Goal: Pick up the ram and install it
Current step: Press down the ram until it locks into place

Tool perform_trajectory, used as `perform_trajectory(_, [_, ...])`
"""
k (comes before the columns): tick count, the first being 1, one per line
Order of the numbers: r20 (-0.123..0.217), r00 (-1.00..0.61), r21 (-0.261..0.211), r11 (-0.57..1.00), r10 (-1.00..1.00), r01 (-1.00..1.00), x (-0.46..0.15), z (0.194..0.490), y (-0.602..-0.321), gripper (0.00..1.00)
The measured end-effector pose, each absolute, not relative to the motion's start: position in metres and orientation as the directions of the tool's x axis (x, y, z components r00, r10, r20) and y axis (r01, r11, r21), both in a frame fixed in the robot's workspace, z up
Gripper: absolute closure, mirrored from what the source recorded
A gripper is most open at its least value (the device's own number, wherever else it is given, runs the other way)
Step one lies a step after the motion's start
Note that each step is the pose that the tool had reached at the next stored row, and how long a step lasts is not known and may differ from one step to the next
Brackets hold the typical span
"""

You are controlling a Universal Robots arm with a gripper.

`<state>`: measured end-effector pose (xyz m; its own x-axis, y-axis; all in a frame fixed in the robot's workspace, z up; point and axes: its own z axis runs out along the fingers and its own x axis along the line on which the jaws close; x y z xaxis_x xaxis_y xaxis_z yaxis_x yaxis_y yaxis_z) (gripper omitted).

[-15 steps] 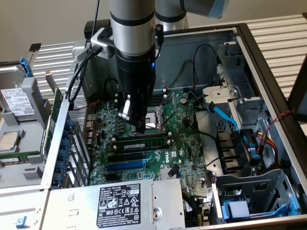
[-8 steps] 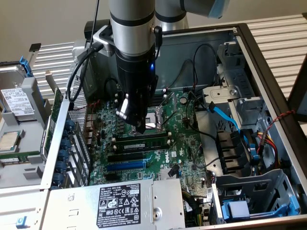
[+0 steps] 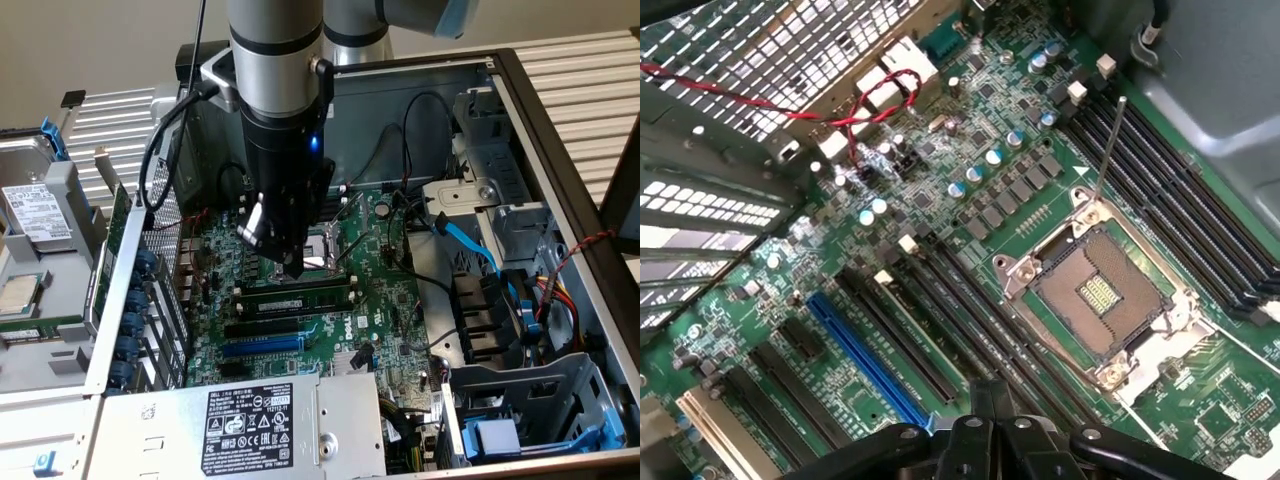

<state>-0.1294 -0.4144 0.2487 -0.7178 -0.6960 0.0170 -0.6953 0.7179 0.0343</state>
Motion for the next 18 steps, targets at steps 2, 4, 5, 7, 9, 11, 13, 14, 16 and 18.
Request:
perform_trajectory(2, [0.017, -0.74, 0.034, 0.74, -0.672, -0.672, -0.1294, 0.2487, -0.4144, 0.9])
perform_trajectory(4, [0.017, -0.76, 0.034, 0.76, -0.65, -0.649, -0.1294, 0.2487, -0.4144, 0.9])
perform_trajectory(5, [0.017, -0.768, 0.034, 0.768, -0.641, -0.64, -0.1294, 0.2487, -0.4144, 0.9])
perform_trajectory(7, [0.018, -0.783, 0.033, 0.783, -0.622, -0.621, -0.1294, 0.2487, -0.4145, 0.9])
perform_trajectory(9, [0.02, -0.797, 0.03, 0.797, -0.604, -0.603, -0.1294, 0.2487, -0.4145, 0.9])
perform_trajectory(11, [0.022, -0.81, 0.027, 0.81, -0.586, -0.585, -0.1294, 0.2487, -0.4144, 0.9])
perform_trajectory(13, [0.024, -0.823, 0.024, 0.824, -0.567, -0.567, -0.1294, 0.2487, -0.4144, 0.9])
perform_trajectory(14, [0.026, -0.829, 0.023, 0.83, -0.558, -0.558, -0.1294, 0.2487, -0.4144, 0.9])
perform_trajectory(16, [0.028, -0.841, 0.019, 0.841, -0.54, -0.54, -0.1294, 0.2487, -0.4144, 0.9])
perform_trajectory(18, [0.031, -0.852, 0.015, 0.852, -0.523, -0.523, -0.1294, 0.2487, -0.4144, 0.9])
